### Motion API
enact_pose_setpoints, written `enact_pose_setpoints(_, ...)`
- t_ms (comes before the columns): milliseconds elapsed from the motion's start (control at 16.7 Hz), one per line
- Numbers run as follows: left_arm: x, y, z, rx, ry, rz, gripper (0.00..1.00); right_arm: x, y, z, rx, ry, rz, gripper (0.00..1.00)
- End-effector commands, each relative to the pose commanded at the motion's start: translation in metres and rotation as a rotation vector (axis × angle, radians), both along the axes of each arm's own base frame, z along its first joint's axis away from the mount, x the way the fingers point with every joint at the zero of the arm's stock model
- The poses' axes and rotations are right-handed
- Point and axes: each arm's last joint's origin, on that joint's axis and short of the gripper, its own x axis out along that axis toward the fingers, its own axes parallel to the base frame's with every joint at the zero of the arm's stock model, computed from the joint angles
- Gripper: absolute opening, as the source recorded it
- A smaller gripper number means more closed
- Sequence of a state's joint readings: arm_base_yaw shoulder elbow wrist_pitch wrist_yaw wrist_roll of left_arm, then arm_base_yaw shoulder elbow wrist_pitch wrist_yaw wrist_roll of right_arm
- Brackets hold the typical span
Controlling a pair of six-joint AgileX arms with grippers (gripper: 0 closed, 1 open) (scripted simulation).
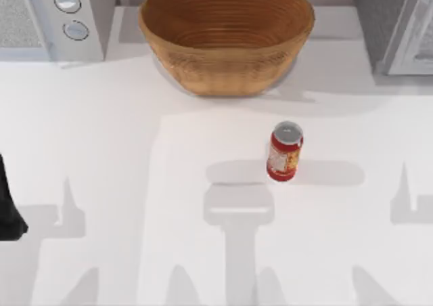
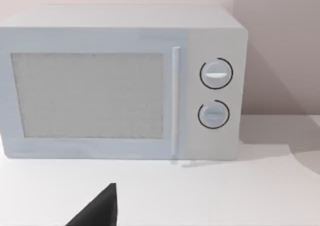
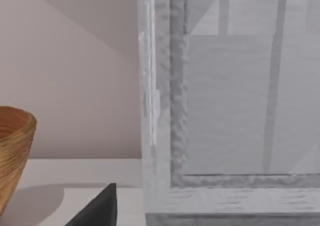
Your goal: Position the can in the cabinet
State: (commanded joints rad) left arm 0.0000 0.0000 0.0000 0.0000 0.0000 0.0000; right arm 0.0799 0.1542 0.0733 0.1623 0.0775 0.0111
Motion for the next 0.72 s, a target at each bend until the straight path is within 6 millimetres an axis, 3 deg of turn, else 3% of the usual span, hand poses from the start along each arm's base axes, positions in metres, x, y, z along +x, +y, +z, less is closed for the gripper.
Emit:
enact_pose_setpoints(360, 0.000, 0.000, 0.000, 0.000, 0.000, 0.000, 1.00, 0.038, 0.026, 0.023, 0.021, 0.005, 0.001, 1.00)
enact_pose_setpoints(540, 0.000, 0.000, 0.000, 0.000, 0.000, 0.000, 1.00, 0.067, 0.054, 0.023, 0.027, 0.019, 0.000, 1.00)
enact_pose_setpoints(720, 0.000, 0.000, 0.000, 0.000, 0.000, 0.000, 1.00, 0.094, 0.092, 0.011, 0.030, 0.031, 0.001, 1.00)
